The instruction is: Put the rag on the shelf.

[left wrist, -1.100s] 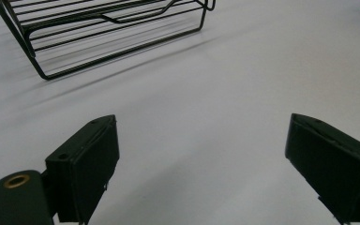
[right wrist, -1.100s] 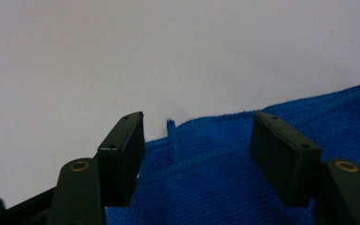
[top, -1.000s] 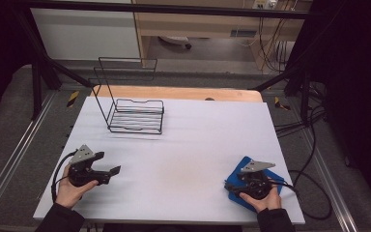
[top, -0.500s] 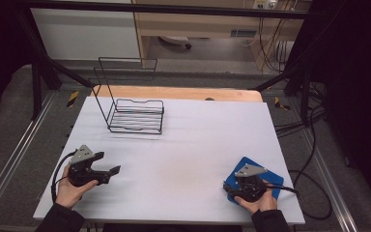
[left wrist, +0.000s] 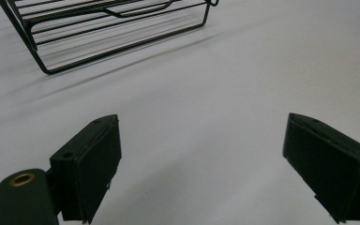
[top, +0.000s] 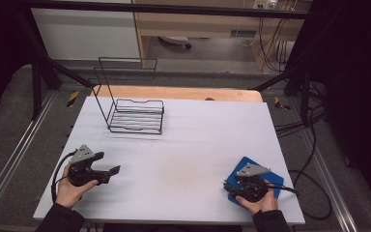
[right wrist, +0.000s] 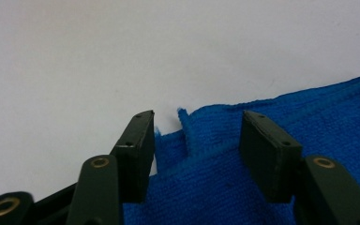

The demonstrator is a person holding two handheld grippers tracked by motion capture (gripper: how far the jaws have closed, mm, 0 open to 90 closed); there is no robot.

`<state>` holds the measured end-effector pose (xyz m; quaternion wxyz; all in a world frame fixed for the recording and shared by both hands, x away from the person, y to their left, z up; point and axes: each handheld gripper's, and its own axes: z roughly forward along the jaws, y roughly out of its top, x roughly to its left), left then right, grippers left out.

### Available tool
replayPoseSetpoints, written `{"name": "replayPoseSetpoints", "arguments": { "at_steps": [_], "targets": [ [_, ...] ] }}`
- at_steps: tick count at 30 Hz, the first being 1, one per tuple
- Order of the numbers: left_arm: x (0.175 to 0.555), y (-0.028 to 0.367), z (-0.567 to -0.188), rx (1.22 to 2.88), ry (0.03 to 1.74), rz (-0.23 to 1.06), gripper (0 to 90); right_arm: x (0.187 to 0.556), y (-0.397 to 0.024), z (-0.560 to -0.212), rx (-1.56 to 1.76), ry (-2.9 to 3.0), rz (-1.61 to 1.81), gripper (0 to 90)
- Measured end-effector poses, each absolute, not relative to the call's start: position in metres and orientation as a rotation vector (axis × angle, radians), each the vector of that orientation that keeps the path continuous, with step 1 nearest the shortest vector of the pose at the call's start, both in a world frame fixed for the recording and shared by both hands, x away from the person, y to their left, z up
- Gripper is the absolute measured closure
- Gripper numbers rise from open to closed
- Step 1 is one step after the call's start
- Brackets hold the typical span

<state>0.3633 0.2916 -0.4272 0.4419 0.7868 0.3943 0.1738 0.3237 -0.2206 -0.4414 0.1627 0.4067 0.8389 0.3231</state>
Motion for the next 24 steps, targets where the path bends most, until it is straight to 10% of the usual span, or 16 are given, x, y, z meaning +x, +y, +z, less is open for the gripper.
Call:
{"name": "replayPoseSetpoints", "arguments": {
  "at_steps": [24],
  "targets": [
    [0.363,0.292,-0.427,1.95,0.982,0.433,12.3,0.327,-0.236,-0.435,1.223,2.341,0.947,84.1]
  ]
}}
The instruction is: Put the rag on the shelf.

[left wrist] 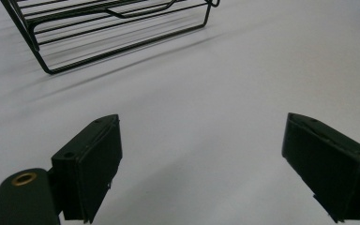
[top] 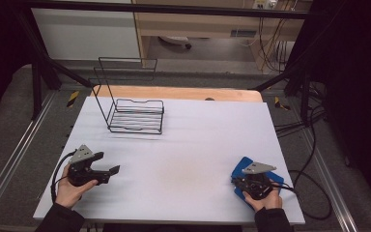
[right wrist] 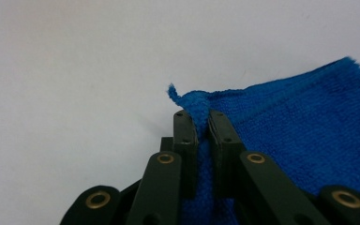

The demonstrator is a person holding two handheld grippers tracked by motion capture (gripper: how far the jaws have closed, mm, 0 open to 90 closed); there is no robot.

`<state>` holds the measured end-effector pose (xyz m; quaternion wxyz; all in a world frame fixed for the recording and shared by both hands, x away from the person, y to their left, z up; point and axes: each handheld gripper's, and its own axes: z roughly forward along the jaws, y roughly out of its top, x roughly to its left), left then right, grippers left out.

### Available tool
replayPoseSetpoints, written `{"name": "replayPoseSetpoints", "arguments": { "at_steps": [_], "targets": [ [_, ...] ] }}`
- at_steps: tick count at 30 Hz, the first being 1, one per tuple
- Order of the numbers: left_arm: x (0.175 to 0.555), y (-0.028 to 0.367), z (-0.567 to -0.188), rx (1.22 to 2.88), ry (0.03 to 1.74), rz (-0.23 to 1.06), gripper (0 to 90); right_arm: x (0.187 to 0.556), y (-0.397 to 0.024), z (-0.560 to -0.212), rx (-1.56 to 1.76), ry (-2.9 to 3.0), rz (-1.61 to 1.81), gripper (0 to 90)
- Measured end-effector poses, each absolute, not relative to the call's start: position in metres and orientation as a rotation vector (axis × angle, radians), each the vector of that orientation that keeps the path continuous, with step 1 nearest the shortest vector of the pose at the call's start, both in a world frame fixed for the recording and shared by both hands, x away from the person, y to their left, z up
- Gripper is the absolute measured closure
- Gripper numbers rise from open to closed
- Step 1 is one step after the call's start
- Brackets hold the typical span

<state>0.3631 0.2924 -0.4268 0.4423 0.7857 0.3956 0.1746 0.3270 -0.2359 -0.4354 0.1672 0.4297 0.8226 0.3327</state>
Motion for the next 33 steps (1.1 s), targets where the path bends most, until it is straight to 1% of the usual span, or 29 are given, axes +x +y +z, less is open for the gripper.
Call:
{"name": "replayPoseSetpoints", "arguments": {
  "at_steps": [6,16,18,24,26,28,33],
  "targets": [
    [0.364,0.293,-0.427,1.942,0.987,0.43,12.3,0.332,-0.237,-0.424,1.259,2.287,1.075,84.2],
    [0.364,0.294,-0.427,1.946,0.994,0.433,12.4,0.353,-0.198,-0.411,1.19,2.289,1.181,84.2],
    [0.364,0.294,-0.427,1.945,0.996,0.433,12.4,0.36,-0.179,-0.41,1.151,2.307,1.207,84.1],
    [0.364,0.294,-0.427,1.948,0.998,0.435,12.3,0.374,-0.141,-0.412,1.081,2.346,1.24,84.1],
    [0.364,0.294,-0.427,1.947,0.998,0.434,12.3,0.376,-0.136,-0.412,1.074,2.355,1.241,84.1],
    [0.364,0.294,-0.427,1.948,0.997,0.434,12.0,0.382,-0.116,-0.413,1.043,2.386,1.246,84.1],
    [0.364,0.294,-0.427,1.947,1.001,0.428,11.6,0.388,-0.088,-0.415,0.985,2.423,1.279,84.1]
  ]
}}
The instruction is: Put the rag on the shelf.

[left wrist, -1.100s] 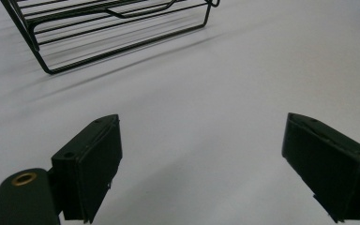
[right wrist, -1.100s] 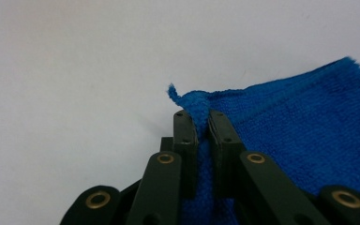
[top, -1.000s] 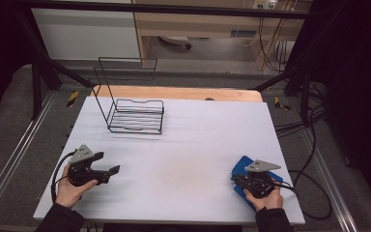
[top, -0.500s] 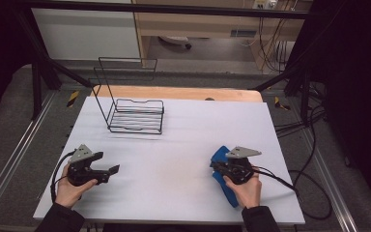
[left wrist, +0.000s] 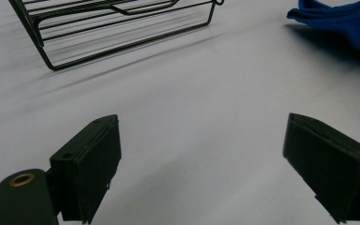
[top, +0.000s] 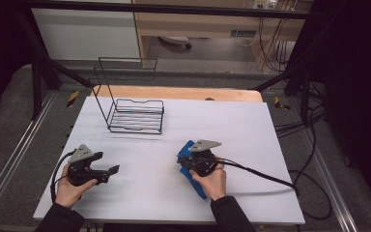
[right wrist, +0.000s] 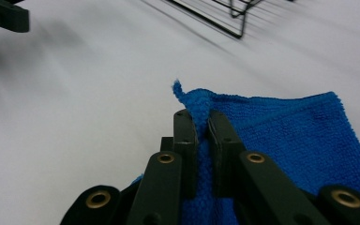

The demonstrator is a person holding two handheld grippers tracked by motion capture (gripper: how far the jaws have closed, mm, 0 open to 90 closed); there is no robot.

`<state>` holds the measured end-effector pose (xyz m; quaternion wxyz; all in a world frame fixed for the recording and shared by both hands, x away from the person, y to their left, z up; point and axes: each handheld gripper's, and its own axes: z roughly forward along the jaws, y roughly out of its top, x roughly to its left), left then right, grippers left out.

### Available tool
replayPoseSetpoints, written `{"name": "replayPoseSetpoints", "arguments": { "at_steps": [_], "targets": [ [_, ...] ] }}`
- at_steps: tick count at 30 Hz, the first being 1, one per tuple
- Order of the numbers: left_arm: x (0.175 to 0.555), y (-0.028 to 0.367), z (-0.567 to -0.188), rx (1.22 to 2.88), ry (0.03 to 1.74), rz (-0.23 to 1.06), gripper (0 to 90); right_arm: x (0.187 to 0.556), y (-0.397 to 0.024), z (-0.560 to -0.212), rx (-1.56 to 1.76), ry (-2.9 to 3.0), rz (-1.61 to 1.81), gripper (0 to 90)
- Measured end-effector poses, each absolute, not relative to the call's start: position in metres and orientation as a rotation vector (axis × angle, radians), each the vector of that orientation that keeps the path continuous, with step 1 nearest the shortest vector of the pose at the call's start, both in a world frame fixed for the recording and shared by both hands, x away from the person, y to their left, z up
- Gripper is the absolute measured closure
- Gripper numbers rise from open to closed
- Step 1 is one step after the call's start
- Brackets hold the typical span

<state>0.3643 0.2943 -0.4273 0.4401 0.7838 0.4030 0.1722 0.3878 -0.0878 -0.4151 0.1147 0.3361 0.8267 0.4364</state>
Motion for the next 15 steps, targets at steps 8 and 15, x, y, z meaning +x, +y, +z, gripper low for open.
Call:
{"name": "replayPoseSetpoints", "arguments": {
  "at_steps": [8,15],
  "targets": [
    [0.364,0.295,-0.427,1.937,1.005,0.43,11.6,0.386,-0.046,-0.423,0.845,2.539,1.277,83.9],
    [0.365,0.296,-0.426,1.937,1.007,0.429,11.7,0.379,-0.024,-0.429,0.734,2.63,1.291,83.6]
  ]
}}
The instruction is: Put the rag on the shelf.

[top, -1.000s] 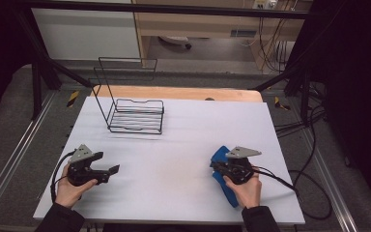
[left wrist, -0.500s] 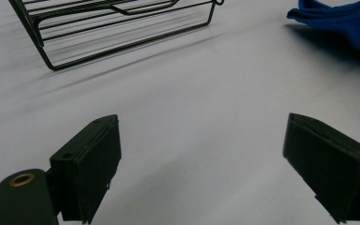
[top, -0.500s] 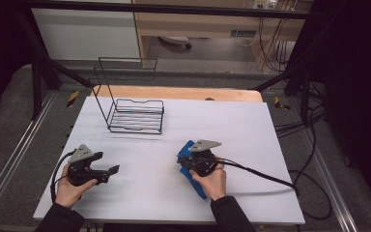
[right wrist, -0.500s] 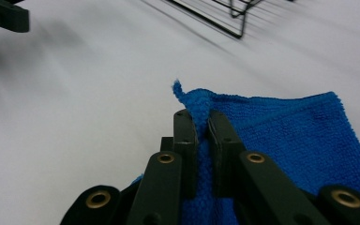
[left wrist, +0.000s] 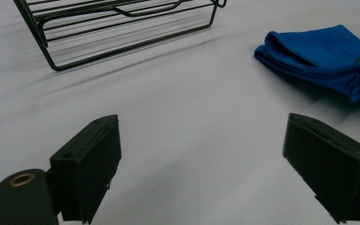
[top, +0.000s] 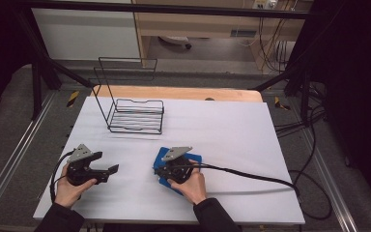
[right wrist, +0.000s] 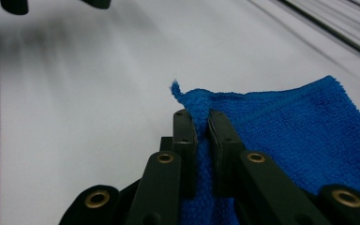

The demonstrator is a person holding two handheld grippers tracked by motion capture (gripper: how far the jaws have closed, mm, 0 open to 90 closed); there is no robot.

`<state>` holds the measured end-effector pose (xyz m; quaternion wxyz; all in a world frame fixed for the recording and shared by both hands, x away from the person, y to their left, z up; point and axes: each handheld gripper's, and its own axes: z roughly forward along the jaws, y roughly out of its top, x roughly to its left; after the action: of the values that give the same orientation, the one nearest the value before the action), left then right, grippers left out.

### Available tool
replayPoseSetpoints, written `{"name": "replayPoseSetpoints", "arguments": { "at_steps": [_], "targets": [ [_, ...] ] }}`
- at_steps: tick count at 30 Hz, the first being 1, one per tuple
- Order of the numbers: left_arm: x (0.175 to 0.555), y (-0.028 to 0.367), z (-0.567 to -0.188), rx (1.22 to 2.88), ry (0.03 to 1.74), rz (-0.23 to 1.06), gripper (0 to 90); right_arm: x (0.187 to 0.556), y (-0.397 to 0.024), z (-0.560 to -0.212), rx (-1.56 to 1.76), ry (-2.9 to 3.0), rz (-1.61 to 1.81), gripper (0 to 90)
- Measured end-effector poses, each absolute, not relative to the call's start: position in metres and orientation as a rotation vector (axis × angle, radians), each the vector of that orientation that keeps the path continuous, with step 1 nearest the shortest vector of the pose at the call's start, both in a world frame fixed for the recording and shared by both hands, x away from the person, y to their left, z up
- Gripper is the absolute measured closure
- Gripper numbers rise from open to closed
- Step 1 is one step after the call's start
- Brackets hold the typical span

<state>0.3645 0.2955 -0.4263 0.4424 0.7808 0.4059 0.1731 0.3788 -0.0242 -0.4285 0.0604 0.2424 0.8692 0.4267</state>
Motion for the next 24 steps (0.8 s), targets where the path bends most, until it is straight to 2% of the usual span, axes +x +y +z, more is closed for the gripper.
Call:
{"name": "replayPoseSetpoints", "arguments": {
  "at_steps": [3,4,5,9,11,12,13,17,24],
  "targets": [
    [0.364,0.296,-0.426,1.939,1.006,0.428,11.6,0.377,-0.021,-0.433,0.725,2.655,1.289,82.9],
    [0.364,0.296,-0.426,1.939,1.007,0.428,11.6,0.378,-0.019,-0.438,0.74,2.669,1.28,79.3],
    [0.364,0.296,-0.426,1.94,1.007,0.427,11.6,0.378,-0.019,-0.438,0.74,2.669,1.28,79.3],
    [0.365,0.295,-0.427,1.938,1.01,0.421,11.6,0.378,-0.019,-0.437,0.76,2.634,1.35,53.3],
    [0.365,0.295,-0.427,1.939,1.01,0.421,11.6,0.377,-0.02,-0.433,0.753,2.621,1.362,51.3],
    [0.365,0.295,-0.427,1.938,1.011,0.421,11.6,0.377,-0.024,-0.424,0.742,2.592,1.38,42.6],
    [0.365,0.295,-0.427,1.938,1.012,0.421,11.6,0.377,-0.027,-0.419,0.743,2.573,1.383,40.2],
    [0.365,0.294,-0.427,1.936,1.016,0.416,11.5,0.384,-0.047,-0.405,0.778,2.488,1.375,38.8],
    [0.366,0.293,-0.428,1.945,1.018,0.414,11.4,0.405,-0.108,-0.418,1.05,2.353,1.222,52.9]
  ]
}}
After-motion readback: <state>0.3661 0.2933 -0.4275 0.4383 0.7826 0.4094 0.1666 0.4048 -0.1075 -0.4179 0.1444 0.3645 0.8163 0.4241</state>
